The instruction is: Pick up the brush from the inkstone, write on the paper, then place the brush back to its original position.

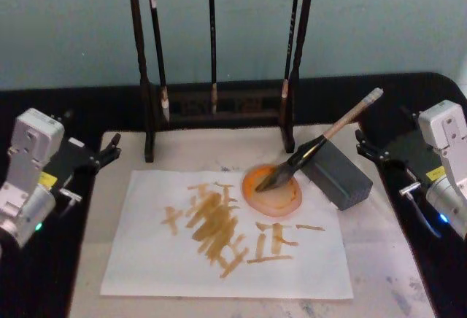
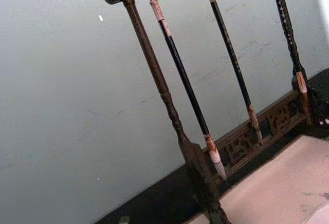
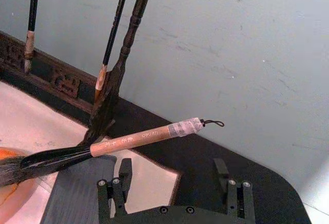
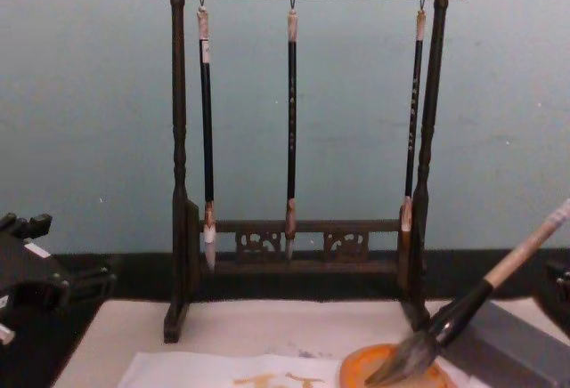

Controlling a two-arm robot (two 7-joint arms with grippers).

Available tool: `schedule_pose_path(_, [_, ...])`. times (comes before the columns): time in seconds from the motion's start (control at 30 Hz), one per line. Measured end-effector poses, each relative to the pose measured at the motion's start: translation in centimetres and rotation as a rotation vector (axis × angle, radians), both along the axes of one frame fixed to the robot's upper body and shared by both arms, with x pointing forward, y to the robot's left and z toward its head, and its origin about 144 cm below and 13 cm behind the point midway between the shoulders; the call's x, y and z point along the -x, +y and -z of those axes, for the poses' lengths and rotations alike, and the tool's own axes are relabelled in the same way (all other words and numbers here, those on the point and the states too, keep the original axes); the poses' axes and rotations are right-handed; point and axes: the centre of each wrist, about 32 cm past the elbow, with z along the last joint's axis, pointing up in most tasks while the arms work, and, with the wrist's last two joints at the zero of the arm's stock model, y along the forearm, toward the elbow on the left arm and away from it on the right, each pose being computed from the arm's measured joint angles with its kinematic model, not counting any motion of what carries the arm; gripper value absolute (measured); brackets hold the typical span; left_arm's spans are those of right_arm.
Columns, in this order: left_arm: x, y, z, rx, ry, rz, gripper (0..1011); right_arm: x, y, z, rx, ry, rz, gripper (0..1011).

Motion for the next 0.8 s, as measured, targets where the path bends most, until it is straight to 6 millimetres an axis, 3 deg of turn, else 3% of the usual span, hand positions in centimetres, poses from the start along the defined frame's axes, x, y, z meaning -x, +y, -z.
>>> schedule_pose_path(0.43, [0.0,0.0,0.0,0.0,0.0,0.0,1010,0.3,-0.1,-0.2,-0.014,-0.001,-0.003,1000])
schedule_pose_path(0.8, [0.0,0.0,0.0,0.0,0.0,0.0,1010,2.0,0.2,-1.0,-0.184,0.066,-0.009,1000])
